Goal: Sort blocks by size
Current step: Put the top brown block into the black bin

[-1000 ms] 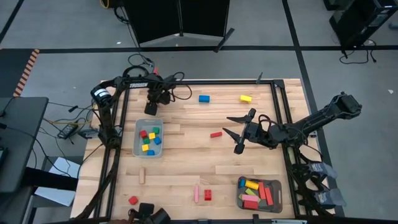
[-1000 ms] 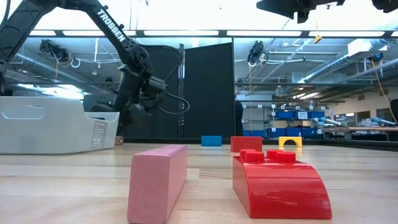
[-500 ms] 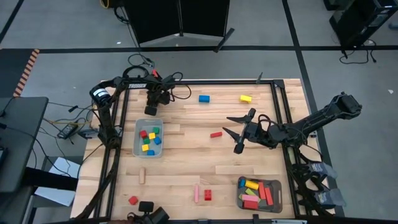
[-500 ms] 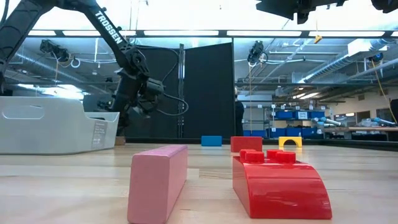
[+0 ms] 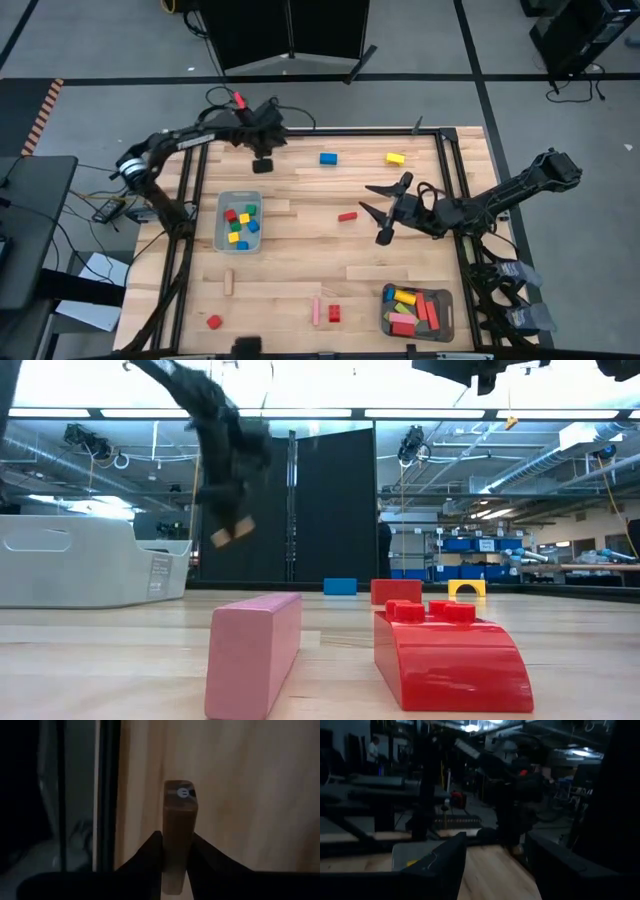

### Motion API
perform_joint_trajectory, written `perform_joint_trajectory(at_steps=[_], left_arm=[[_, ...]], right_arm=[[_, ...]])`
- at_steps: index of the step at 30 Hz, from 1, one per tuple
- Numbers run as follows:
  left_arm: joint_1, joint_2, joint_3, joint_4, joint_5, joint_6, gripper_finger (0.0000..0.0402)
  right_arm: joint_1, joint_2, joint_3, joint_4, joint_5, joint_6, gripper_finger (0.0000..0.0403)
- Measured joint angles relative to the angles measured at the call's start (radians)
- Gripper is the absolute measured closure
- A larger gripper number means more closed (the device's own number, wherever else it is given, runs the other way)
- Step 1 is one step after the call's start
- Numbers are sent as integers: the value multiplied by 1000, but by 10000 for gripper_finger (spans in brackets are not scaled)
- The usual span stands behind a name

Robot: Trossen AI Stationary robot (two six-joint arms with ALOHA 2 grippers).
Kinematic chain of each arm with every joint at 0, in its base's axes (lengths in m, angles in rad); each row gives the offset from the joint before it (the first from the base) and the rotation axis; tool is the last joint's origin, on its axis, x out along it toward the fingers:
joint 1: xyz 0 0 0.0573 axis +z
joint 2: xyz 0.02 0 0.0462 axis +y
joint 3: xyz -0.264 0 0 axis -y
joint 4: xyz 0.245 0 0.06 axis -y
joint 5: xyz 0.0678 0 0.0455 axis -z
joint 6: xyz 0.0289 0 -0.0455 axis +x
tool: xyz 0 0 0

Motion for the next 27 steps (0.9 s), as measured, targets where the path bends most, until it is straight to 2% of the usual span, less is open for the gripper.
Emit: perform_joint_trajectory(at_steps=[4, 10, 14, 19, 23, 27], left_arm=[[-172, -64, 0, 90, 65, -139, 338], [-484, -36, 0, 403, 88, -372, 338], [-622, 34, -6, 614, 118, -487, 338], [-756, 162, -48, 979, 228, -602, 338], [-841, 279, -31, 1273, 287, -673, 338], [-896, 400, 86, 1303, 279, -705, 338]], right_arm=[[0, 0, 0, 80, 0, -25, 190], [41, -3, 0, 198, 0, -44, 190], [120, -30, 0, 280, -8, -125, 188], [243, -83, 0, 330, -10, -267, 190], [298, -110, 0, 330, -10, -327, 189], [312, -112, 0, 330, -10, -339, 191]])
